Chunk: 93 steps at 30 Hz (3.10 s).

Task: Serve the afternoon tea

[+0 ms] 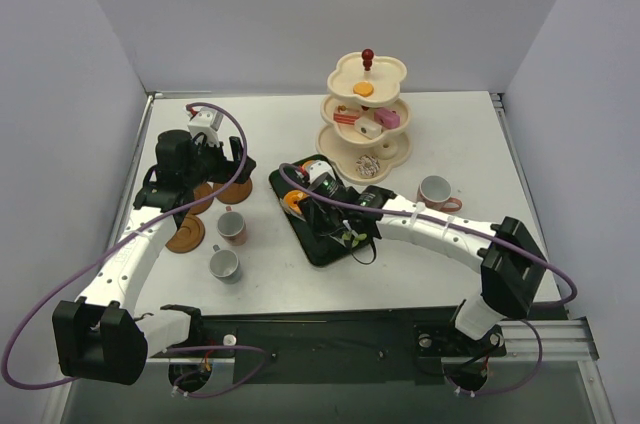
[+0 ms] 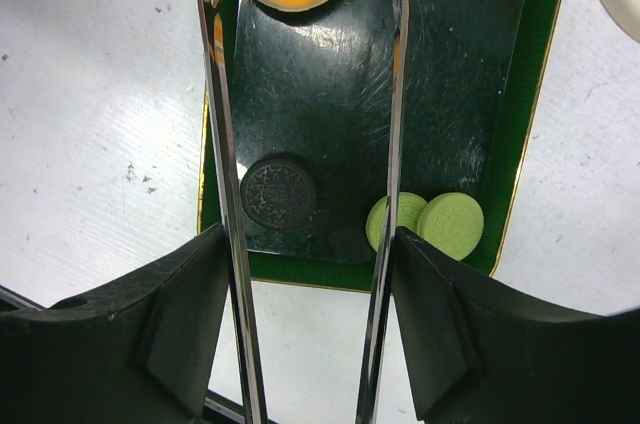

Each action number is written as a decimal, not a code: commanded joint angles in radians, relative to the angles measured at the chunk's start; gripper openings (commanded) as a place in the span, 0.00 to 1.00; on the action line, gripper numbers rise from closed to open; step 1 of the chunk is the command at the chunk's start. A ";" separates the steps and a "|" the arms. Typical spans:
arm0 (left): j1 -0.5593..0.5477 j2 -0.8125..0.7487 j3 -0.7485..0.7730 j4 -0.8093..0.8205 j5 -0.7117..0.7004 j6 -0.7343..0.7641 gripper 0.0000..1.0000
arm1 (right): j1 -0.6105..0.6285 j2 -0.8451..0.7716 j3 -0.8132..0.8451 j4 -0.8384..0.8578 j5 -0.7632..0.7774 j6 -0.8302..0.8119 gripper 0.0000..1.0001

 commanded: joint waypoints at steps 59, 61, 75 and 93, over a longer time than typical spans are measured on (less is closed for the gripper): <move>0.000 0.000 0.032 0.036 0.012 -0.002 0.94 | -0.287 0.078 0.204 -0.057 0.144 -0.156 0.25; 0.000 0.001 0.033 0.036 0.012 -0.002 0.94 | -0.295 0.101 0.213 -0.044 0.155 -0.162 0.25; 0.002 0.004 0.033 0.036 0.009 -0.002 0.94 | -0.336 0.186 0.236 -0.011 0.177 -0.174 0.35; 0.003 0.004 0.032 0.034 0.010 -0.002 0.94 | -0.312 0.066 0.187 -0.009 0.166 -0.191 0.53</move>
